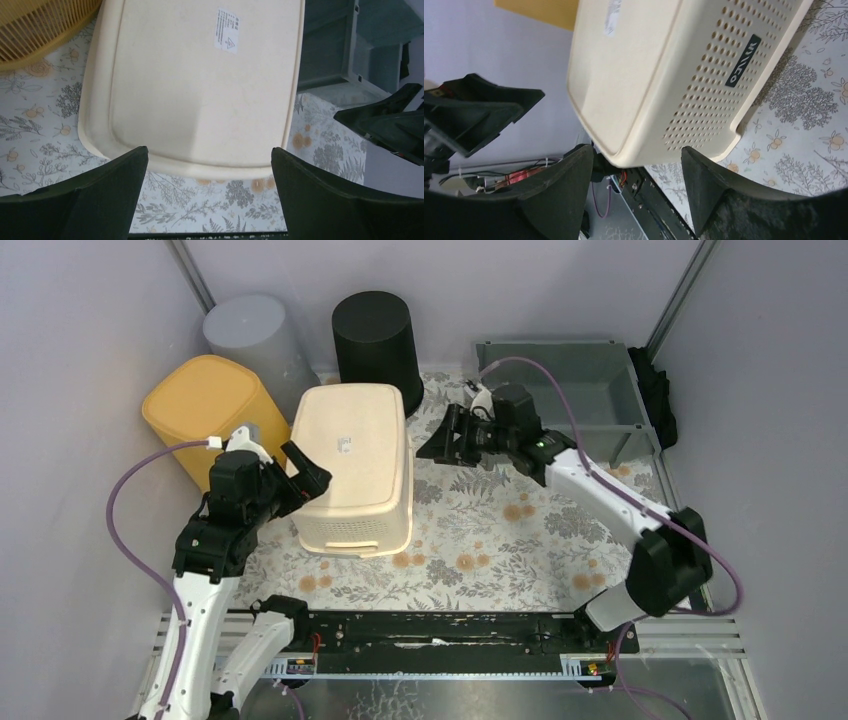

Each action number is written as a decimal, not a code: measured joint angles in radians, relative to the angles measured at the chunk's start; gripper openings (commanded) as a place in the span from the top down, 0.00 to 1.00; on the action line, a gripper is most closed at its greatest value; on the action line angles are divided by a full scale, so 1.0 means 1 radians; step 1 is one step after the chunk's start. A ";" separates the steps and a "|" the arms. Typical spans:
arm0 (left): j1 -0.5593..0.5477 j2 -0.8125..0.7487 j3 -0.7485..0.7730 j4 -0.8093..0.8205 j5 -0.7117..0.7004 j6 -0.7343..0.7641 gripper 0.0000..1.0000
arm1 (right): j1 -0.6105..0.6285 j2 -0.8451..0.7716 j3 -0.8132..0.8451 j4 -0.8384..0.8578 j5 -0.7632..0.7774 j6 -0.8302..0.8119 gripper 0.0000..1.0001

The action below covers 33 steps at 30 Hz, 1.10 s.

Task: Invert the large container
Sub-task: Move the container to the center of the board.

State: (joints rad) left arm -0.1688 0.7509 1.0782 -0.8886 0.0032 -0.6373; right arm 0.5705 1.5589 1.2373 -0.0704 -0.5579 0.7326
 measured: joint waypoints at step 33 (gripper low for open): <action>0.000 -0.048 -0.182 -0.141 0.207 -0.013 0.00 | -0.006 -0.122 0.187 -0.328 0.142 -0.155 0.27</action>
State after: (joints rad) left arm -0.1688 0.7029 0.8963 -1.0298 0.2100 -0.6498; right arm 0.5644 1.4372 1.4246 -0.3988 -0.4156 0.5777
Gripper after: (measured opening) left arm 0.998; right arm 0.731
